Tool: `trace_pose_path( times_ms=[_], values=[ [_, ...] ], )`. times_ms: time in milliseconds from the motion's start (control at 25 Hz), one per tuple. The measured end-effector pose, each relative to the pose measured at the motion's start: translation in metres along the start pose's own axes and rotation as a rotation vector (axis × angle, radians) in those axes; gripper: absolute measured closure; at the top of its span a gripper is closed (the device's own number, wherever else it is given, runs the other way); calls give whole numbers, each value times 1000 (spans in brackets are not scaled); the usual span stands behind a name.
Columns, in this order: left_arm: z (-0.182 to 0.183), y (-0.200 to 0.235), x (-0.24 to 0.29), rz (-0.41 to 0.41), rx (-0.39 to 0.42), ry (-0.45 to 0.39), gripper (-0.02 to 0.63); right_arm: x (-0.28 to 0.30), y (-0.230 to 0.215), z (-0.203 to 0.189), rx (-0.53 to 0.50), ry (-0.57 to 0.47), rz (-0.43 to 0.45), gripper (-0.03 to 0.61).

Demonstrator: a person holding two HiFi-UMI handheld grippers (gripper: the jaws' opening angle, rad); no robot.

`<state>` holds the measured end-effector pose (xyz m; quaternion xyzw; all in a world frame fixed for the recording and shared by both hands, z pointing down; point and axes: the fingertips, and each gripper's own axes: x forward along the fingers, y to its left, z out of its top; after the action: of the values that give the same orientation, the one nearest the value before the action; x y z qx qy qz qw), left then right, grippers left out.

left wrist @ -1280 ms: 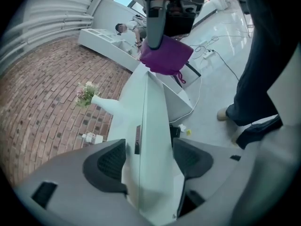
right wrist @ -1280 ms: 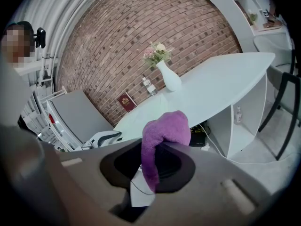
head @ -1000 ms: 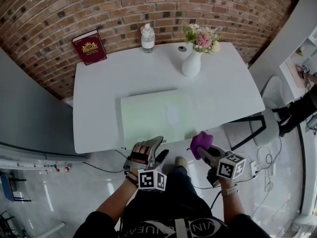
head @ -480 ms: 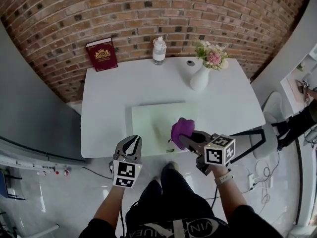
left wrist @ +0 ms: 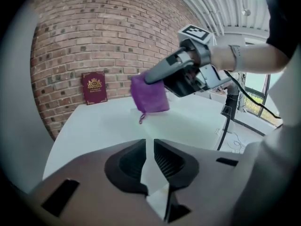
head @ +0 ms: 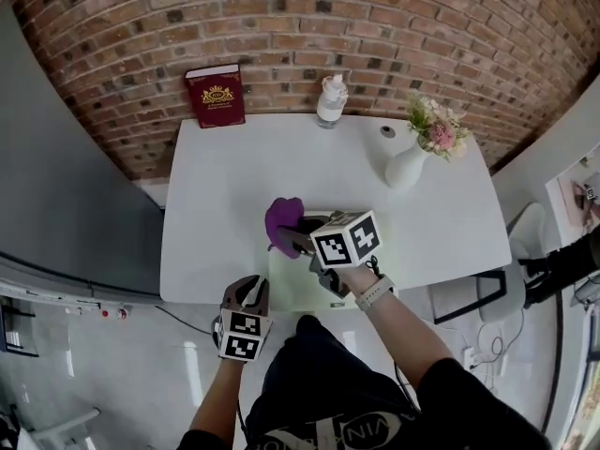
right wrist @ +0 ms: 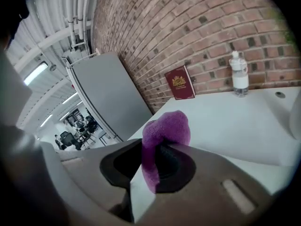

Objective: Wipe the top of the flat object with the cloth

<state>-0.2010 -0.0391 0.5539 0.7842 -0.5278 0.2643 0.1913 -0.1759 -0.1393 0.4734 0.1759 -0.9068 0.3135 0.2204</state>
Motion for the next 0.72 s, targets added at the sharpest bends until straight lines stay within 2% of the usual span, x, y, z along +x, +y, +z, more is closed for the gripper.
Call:
trace_pose_path(
  times_ms=[120,280,520,640,720],
  values=[
    [-4,-2,7,7,9,36,580,36,-8,-4,30,96,27,518],
    [-11,1,17,33,9,83,568,58,-32,-20,-34,232,-48,518],
    [-30,6,24,67,41,201,574,58,-52,-25,-119,290,-104,518],
    [-22,15,17,102,-37,118,574,52,-56,-20,-115,271,-104,518],
    [-12,18,14,78,-91,70,574,49,-59,-18,-95,255,-103,518]
  ],
)
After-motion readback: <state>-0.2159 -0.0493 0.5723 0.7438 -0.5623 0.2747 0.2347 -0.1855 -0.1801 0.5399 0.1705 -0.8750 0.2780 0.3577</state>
